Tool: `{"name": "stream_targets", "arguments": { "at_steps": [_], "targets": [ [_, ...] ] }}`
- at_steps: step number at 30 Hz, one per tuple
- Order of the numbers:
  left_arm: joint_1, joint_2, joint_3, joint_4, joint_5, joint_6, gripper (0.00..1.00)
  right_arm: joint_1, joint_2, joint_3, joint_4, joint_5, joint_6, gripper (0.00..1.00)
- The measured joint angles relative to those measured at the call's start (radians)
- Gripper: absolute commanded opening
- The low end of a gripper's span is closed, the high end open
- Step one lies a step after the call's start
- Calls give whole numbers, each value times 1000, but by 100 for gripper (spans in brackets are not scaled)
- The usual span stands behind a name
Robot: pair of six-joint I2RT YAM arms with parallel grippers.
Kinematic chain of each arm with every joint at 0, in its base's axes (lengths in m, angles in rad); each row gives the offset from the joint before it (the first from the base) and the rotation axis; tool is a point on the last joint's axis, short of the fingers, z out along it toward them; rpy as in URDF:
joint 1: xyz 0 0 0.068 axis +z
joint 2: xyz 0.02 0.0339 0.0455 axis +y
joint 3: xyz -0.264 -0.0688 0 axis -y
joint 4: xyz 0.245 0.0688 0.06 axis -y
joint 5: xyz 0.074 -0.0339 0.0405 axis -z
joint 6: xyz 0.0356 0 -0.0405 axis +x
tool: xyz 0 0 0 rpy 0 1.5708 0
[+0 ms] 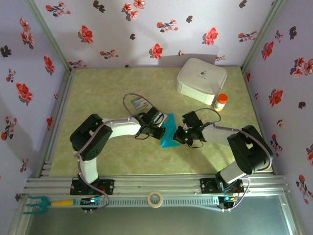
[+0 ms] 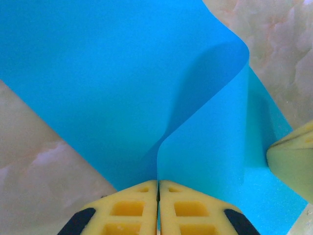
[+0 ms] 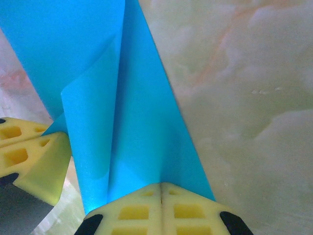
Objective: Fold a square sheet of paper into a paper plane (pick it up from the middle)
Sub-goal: Fold the triangle a second time at the center of the table.
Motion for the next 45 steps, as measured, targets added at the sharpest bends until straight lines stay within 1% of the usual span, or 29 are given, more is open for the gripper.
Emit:
{"name": "stream_targets", "arguments": {
  "at_steps": [11,18,22,29,36,45],
  "targets": [
    [0,0,0,0,0,4,9,0,0,0,0,0,0,3],
    [1,6,1,1,2,4,8,0,-1,0,5,-1,3,6],
    [1,6,1,2,3,4,8,-2,-11,0,18,-1,19,6],
    [1,6,1,2,8,4,8,-2,-18,11,106,-32,73,2],
    [1,6,1,2,8,4,7,-1,8,21,204,-70,123,1],
    [1,6,2,2,8,4,7,-1,85,27,283,-106,163,1]
  ]
}}
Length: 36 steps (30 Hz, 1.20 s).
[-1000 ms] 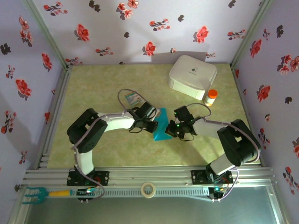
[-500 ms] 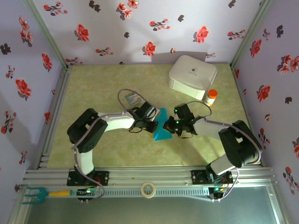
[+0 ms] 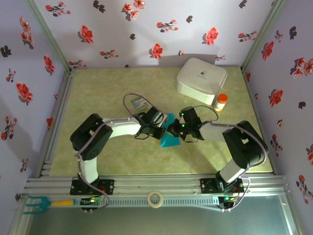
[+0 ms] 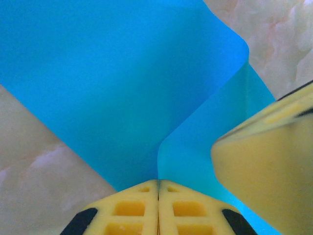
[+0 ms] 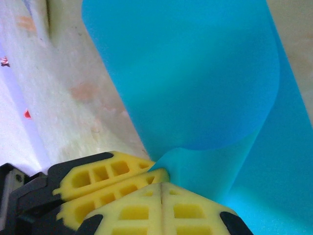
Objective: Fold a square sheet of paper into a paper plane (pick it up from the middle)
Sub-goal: Fold the triangle a second time at the center of the table.
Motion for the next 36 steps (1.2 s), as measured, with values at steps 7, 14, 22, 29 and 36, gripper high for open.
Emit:
{"name": "stream_targets", "arguments": {
  "at_steps": [7,14,22,29,36],
  "targets": [
    [0,0,0,0,0,0,7,0,23,-9,14,1,3,1],
    [0,0,0,2,0,0,7,-7,33,-56,52,0,4,1],
    [0,2,0,5,0,0,7,-25,-3,-27,-6,10,-2,2],
    [0,2,0,5,2,0,7,-62,-7,10,-31,27,-27,1],
    [0,2,0,6,3,0,7,-72,38,10,-69,60,-31,1]
  ]
}}
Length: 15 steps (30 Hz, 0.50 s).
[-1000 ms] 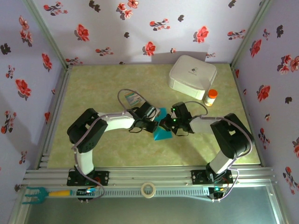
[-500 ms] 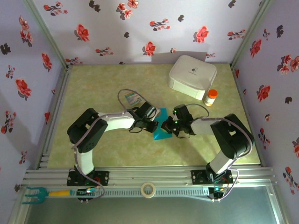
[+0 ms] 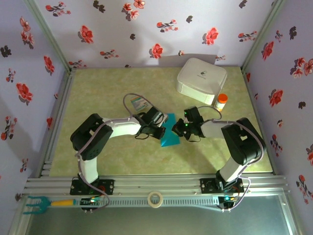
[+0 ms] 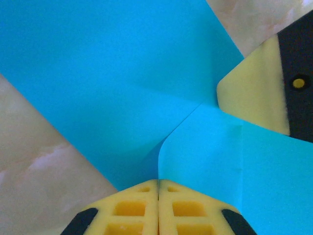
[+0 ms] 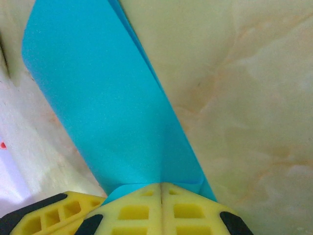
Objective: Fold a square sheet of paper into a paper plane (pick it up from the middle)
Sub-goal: Fold the triangle a second time at the center of the table.
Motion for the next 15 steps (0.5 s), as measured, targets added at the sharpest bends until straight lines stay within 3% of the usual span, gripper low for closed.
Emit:
{"name": "stream_targets", "arguments": {
  "at_steps": [15],
  "targets": [
    [0,0,0,1,0,3,7,-48,-23,23,-1,-21,-7,2]
  ]
}}
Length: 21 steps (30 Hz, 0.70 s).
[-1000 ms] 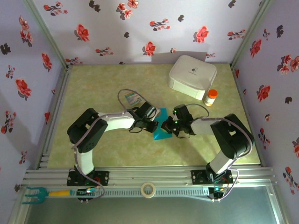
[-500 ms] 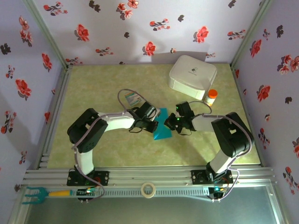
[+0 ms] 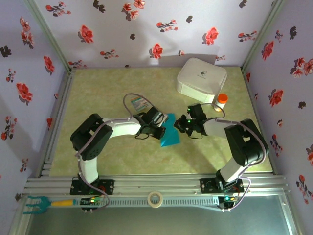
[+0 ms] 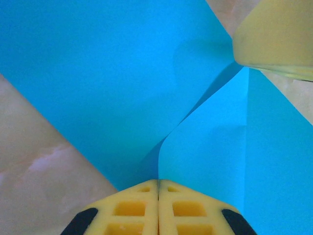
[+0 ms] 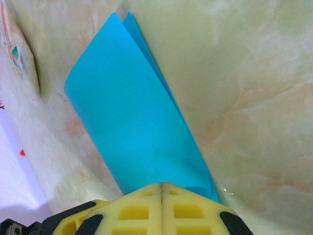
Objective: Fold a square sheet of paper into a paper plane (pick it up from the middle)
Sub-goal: Fold the triangle a second time at the center of the table.
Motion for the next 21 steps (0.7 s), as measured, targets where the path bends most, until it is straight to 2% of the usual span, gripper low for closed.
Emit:
{"name": "stream_targets", "arguments": {
  "at_steps": [7,14,21],
  "targets": [
    [0,0,0,1,0,0,7,-4,30,-15,-2,21,0,1],
    [0,2,0,7,0,0,7,-21,-14,-34,-11,60,-1,4],
    [0,2,0,7,0,3,7,-16,-71,-33,-2,11,-10,3]
  ]
}}
